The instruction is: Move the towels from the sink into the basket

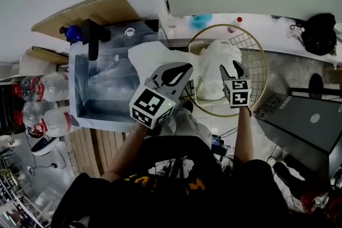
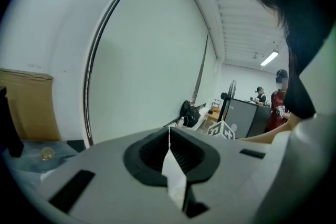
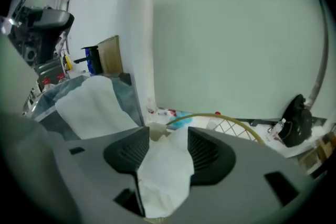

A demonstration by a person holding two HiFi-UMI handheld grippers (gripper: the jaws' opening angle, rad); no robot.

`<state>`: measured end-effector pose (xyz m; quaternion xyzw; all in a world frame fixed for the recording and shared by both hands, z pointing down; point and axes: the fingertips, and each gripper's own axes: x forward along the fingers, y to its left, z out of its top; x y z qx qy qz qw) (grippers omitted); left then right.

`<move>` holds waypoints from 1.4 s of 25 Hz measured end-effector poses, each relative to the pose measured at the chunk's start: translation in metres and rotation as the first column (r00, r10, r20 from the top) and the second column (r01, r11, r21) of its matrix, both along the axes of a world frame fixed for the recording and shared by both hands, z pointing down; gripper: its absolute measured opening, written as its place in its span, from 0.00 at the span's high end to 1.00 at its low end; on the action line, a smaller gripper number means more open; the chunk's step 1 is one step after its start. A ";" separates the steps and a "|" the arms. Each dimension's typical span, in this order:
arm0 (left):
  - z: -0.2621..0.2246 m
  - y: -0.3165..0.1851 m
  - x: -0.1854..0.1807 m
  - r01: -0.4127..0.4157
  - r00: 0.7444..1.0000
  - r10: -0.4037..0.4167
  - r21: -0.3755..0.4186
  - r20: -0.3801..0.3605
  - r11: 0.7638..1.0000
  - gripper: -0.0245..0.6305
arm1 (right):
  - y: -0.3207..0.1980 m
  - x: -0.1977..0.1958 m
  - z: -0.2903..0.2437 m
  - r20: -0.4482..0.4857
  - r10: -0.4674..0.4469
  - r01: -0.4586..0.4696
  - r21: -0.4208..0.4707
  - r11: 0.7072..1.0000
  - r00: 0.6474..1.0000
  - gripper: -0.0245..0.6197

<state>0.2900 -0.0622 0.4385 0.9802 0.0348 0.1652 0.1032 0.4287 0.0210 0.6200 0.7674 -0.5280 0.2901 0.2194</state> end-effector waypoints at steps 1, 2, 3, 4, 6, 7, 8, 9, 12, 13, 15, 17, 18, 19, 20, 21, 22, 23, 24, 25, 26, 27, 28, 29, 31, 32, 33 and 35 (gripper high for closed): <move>-0.002 -0.002 -0.004 0.000 1.000 0.000 0.001 -0.003 1.000 0.95 | -0.008 -0.009 -0.009 0.001 -0.013 0.013 0.022 1.000 1.000 0.60; -0.003 -0.004 -0.008 0.001 1.000 -0.001 0.002 -0.007 1.000 0.95 | -0.017 -0.020 -0.017 0.007 -0.030 0.030 0.049 0.998 1.000 0.60; -0.005 -0.006 -0.013 0.004 1.000 -0.004 0.003 -0.011 1.000 0.95 | -0.027 -0.034 -0.025 0.020 -0.049 0.047 0.081 0.996 0.999 0.60; -0.007 -0.008 -0.018 0.007 1.000 -0.007 0.003 -0.015 1.000 0.95 | -0.039 -0.049 -0.032 0.042 -0.071 0.065 0.116 0.991 0.997 0.60; -0.011 -0.013 -0.029 0.015 1.000 -0.014 0.006 -0.022 1.000 0.95 | -0.066 -0.088 -0.046 0.104 -0.127 0.106 0.188 0.976 0.986 0.60; -0.013 -0.016 -0.036 0.021 0.999 -0.021 0.008 -0.027 1.000 0.95 | -0.081 -0.110 -0.052 0.137 -0.163 0.130 0.222 0.966 0.977 0.60; -0.015 -0.020 -0.043 0.030 0.999 -0.030 0.009 -0.031 0.999 0.95 | -0.096 -0.133 -0.057 0.170 -0.201 0.154 0.252 0.955 0.965 0.60; -0.017 -0.025 -0.051 0.042 0.999 -0.041 0.009 -0.035 0.999 0.95 | -0.110 -0.156 -0.060 0.198 -0.238 0.179 0.273 0.945 0.951 0.60; -0.020 -0.038 -0.073 0.077 0.996 -0.077 0.008 -0.043 0.997 0.95 | -0.146 -0.209 -0.054 0.232 -0.314 0.250 0.268 0.931 0.921 0.60; -0.020 -0.042 -0.079 0.087 0.995 -0.087 0.007 -0.044 0.996 0.95 | -0.154 -0.219 -0.048 0.233 -0.322 0.265 0.244 0.933 0.918 0.60; -0.019 -0.049 -0.091 0.104 0.994 -0.103 0.006 -0.045 0.995 0.95 | -0.165 -0.230 -0.031 0.238 -0.311 0.272 0.184 0.945 0.920 0.62; -0.019 -0.055 -0.103 0.117 0.992 -0.117 0.006 -0.044 0.993 0.95 | -0.170 -0.234 -0.017 0.245 -0.277 0.249 0.139 0.958 0.929 0.77; -0.019 -0.057 -0.108 0.125 0.991 -0.124 0.005 -0.044 0.992 0.95 | -0.172 -0.235 -0.013 0.249 -0.257 0.230 0.133 0.964 0.934 0.82; -0.018 -0.060 -0.112 0.132 0.990 -0.132 0.004 -0.043 0.991 0.95 | -0.173 -0.234 -0.010 0.255 -0.235 0.206 0.137 0.969 0.938 0.83; -0.017 -0.063 -0.116 0.140 0.989 -0.140 0.002 -0.042 0.990 0.95 | -0.174 -0.233 -0.009 0.260 -0.217 0.186 0.142 0.972 0.941 0.84; -0.016 -0.065 -0.119 0.147 0.988 -0.147 0.000 -0.040 0.989 0.95 | -0.174 -0.232 -0.008 0.261 -0.206 0.172 0.146 0.974 0.943 0.88; -0.014 -0.067 -0.122 0.153 0.988 -0.153 -0.002 -0.037 0.988 0.95 | -0.175 -0.231 -0.009 0.259 -0.203 0.169 0.149 0.974 0.944 0.90; -0.012 -0.068 -0.123 0.157 0.987 -0.157 -0.004 -0.033 0.988 0.95 | -0.176 -0.231 -0.010 0.253 -0.209 0.174 0.153 0.973 0.945 0.92; -0.011 -0.068 -0.124 0.159 0.987 -0.159 -0.005 -0.030 0.987 0.95 | -0.176 -0.230 -0.013 0.246 -0.216 0.180 0.161 0.970 0.945 0.93; -0.011 -0.067 -0.123 0.159 0.987 -0.159 -0.005 -0.028 0.987 0.95 | -0.174 -0.228 -0.018 0.243 -0.218 0.178 0.176 0.968 0.945 0.93; -0.012 -0.066 -0.121 0.158 0.987 -0.159 -0.005 -0.029 0.987 0.95 | -0.171 -0.224 -0.025 0.244 -0.211 0.165 0.198 0.966 0.946 0.93; -0.013 -0.065 -0.120 0.157 0.987 -0.157 -0.004 -0.032 0.988 0.95 | -0.167 -0.218 -0.033 0.245 -0.199 0.144 0.225 0.964 0.949 0.93; -0.015 -0.063 -0.117 0.154 0.988 -0.154 -0.002 -0.034 0.988 0.95 | -0.160 -0.210 -0.043 0.241 -0.184 0.122 0.252 0.960 0.953 0.93; -0.016 -0.061 -0.115 0.150 0.988 -0.150 -0.001 -0.035 0.989 0.95 | -0.152 -0.201 -0.053 0.231 -0.167 0.101 0.275 0.956 0.959 0.93; -0.017 -0.054 -0.106 0.138 0.990 -0.137 0.001 -0.036 0.990 0.95 | -0.127 -0.172 -0.073 0.194 -0.116 0.052 0.309 0.950 0.974 0.93; -0.017 -0.049 -0.100 0.129 0.991 -0.129 0.001 -0.036 0.992 0.95 | -0.111 -0.154 -0.083 0.176 -0.079 0.019 0.323 0.946 0.981 0.93; -0.016 -0.044 -0.094 0.119 0.992 -0.119 0.000 -0.036 0.993 0.95 | -0.093 -0.134 -0.092 0.159 -0.037 -0.018 0.334 0.943 0.987 0.93; -0.016 -0.031 -0.082 0.099 0.994 -0.099 -0.001 -0.037 0.995 0.95 | -0.054 -0.094 -0.106 0.117 0.048 -0.085 0.336 0.938 0.992 0.93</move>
